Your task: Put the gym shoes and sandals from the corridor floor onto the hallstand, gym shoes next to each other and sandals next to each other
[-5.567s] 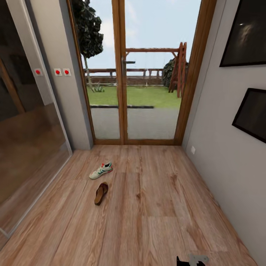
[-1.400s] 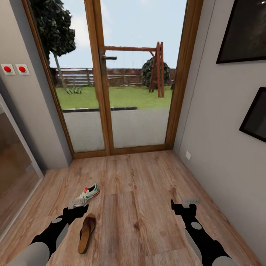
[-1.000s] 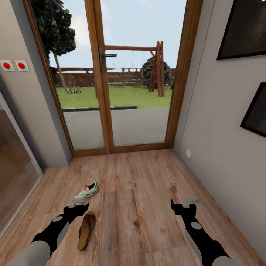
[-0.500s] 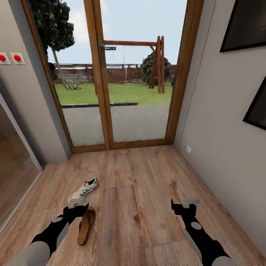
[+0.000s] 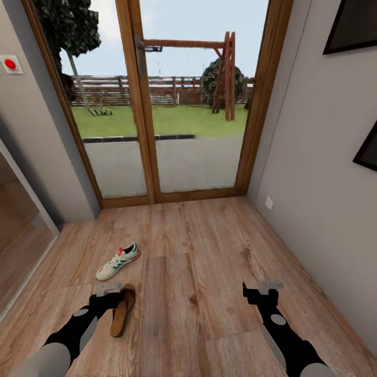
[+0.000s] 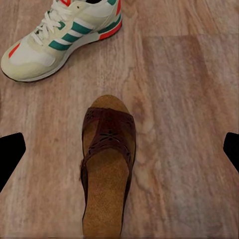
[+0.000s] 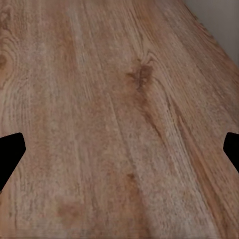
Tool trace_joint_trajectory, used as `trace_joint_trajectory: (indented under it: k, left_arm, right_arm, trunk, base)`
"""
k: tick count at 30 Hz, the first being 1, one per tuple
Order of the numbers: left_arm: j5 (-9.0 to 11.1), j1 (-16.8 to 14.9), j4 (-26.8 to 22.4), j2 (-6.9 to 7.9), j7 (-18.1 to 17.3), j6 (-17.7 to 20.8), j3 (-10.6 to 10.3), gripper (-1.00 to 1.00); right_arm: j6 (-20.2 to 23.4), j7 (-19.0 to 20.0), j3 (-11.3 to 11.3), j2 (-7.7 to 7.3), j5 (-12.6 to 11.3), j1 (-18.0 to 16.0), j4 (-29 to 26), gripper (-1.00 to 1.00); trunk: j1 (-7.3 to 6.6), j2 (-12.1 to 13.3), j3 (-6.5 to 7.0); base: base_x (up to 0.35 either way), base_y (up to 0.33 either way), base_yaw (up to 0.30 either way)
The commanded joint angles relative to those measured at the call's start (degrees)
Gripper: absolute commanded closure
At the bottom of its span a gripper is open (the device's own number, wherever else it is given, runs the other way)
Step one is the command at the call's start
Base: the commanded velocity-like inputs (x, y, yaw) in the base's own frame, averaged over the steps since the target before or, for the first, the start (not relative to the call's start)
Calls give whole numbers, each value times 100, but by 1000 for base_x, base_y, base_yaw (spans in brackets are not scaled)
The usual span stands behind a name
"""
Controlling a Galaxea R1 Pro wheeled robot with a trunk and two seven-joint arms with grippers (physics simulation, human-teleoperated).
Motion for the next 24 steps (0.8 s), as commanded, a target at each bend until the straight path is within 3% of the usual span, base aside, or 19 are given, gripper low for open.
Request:
trace_joint_trajectory:
  k: [1,24]
  left_arm:
    - [-64,-4,7,-5,-36,-23,49,-100]
    - [-69,-4,10,0,-36,-24,31,-100]
  right_arm:
    - [-20,-45,47,-8,-55,-4,4,-100]
    - [-16,-48,23,-8,-56,-4,8,-100]
  trunk:
    - [1,-4,-27]
    - [60,-34,-588]
  base:
    - [0,0,0]
    - [0,0,0]
